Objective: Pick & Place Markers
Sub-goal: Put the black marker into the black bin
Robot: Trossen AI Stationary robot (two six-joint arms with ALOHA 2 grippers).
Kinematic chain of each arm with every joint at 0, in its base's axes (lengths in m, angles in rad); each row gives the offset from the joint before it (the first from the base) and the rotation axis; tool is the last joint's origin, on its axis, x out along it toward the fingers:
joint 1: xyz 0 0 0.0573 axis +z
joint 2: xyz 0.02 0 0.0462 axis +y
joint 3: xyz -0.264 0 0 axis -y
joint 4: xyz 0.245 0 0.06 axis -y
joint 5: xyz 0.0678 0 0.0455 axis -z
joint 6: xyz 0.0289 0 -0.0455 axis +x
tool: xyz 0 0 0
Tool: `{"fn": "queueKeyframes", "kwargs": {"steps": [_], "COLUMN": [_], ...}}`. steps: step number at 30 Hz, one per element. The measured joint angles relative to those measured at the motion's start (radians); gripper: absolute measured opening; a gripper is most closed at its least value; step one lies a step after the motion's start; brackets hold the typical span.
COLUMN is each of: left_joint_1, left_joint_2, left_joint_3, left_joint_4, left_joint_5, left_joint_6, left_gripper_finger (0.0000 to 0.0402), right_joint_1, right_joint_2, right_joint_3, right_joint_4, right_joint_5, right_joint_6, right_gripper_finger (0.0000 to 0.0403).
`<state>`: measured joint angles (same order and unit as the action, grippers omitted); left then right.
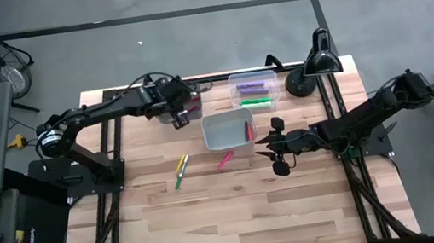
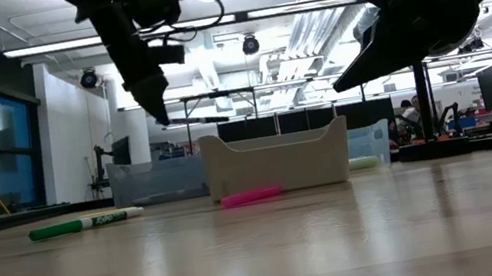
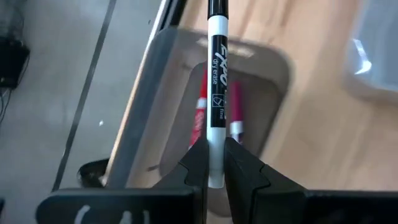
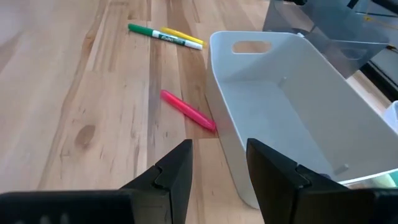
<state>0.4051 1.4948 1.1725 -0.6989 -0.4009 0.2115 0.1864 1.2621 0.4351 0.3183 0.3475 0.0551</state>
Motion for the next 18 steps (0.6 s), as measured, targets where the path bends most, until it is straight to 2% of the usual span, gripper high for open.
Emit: {"fn": "queueKeyframes", "kwargs": {"steps": [3,11,16,18], "left_joint_1": [0.058,0.184,0.249,0.271], "left_joint_2": [0.0,0.032,0.043,0.042], "left_joint_3": [0.0,0.0,0.0,0.0], "left_joint_4": [-0.012,-0.071,-0.068,-0.059], "left_joint_5": [0.009,0.133,0.27,0.29], "left_joint_6": [0.029,0.122,0.153,0.161], "left_gripper_finger": [0.0026,0.0026,0.0026,0.0026], "right_joint_1": [0.0,0.0,0.0,0.0], "right_joint_2": [0.0,0.0,0.0,0.0], "right_joint_3": [0.0,0.0,0.0,0.0], "right_joint_4": [-0.001,-0.001,-0.001,-0.001], "right_joint_5": [-0.014,-0.023,-0.025,-0.025], "right_joint_6": [0.006,0.008,0.008,0.008], "right_gripper_finger": [0.0139,0.0139,0.0139,0.0139]}}
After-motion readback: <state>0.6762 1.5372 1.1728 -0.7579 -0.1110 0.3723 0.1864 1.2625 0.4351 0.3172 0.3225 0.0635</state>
